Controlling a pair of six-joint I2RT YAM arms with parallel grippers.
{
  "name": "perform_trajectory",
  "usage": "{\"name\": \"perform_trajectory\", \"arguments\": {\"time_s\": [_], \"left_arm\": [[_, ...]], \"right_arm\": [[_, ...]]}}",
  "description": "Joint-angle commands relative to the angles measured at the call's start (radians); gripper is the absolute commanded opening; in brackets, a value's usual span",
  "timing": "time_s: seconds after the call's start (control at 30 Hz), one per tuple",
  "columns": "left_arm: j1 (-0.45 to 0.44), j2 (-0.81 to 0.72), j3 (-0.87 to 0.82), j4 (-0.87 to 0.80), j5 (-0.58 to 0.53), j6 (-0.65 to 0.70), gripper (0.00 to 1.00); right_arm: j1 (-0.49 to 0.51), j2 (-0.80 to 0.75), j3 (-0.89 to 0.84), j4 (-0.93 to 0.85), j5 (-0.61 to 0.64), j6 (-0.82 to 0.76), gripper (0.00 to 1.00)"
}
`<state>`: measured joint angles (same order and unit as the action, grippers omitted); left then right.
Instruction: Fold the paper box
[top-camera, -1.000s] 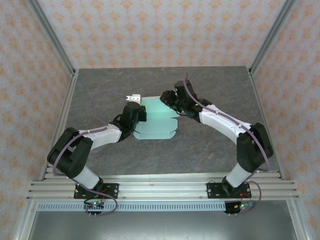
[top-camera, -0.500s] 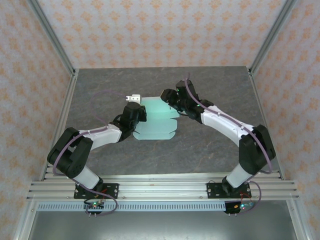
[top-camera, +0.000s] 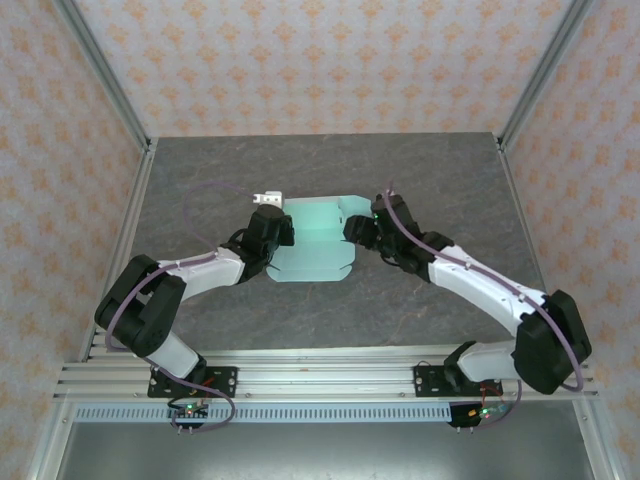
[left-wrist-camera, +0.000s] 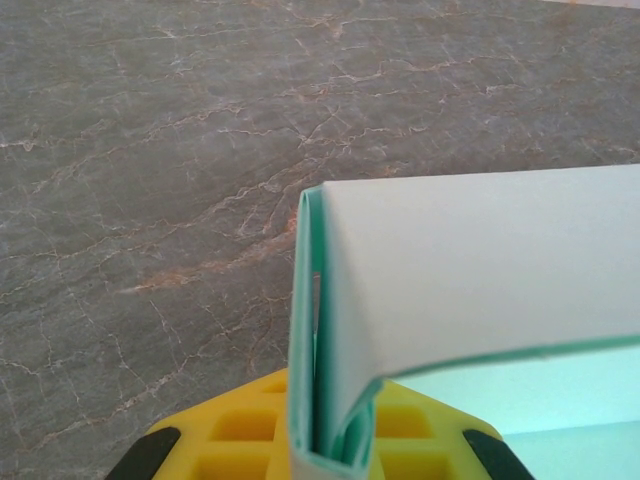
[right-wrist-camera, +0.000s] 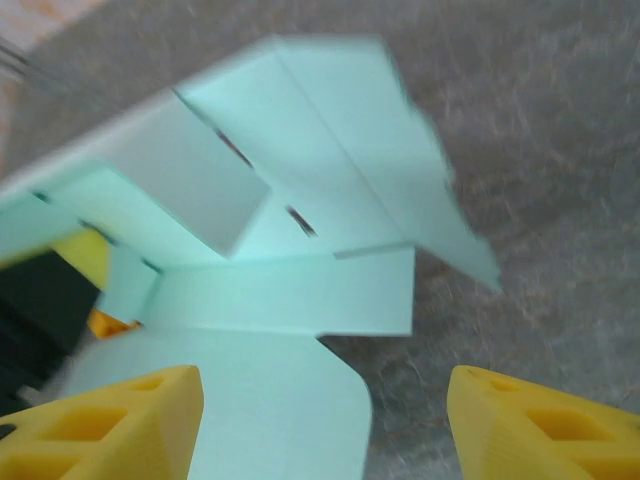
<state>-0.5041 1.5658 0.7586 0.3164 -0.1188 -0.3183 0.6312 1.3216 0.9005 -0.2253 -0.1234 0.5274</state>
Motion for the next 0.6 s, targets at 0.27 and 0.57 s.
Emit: {"name": "perform_trajectory", "arguments": {"time_s": [0.27,0.57], "left_arm": [[-0.004,-0.067,0.018,-0.011,0.003,-0.022,0.0],[-0.004,-0.079,0.01,-0.009,0.009,-0.021,0.0]], "right_arm": [[0.005,0.132,-0.025,0.217,0.003,0.099,0.69],[0.002,0.162,-0.017,0.324,-0.031,0.097,0.65]]}}
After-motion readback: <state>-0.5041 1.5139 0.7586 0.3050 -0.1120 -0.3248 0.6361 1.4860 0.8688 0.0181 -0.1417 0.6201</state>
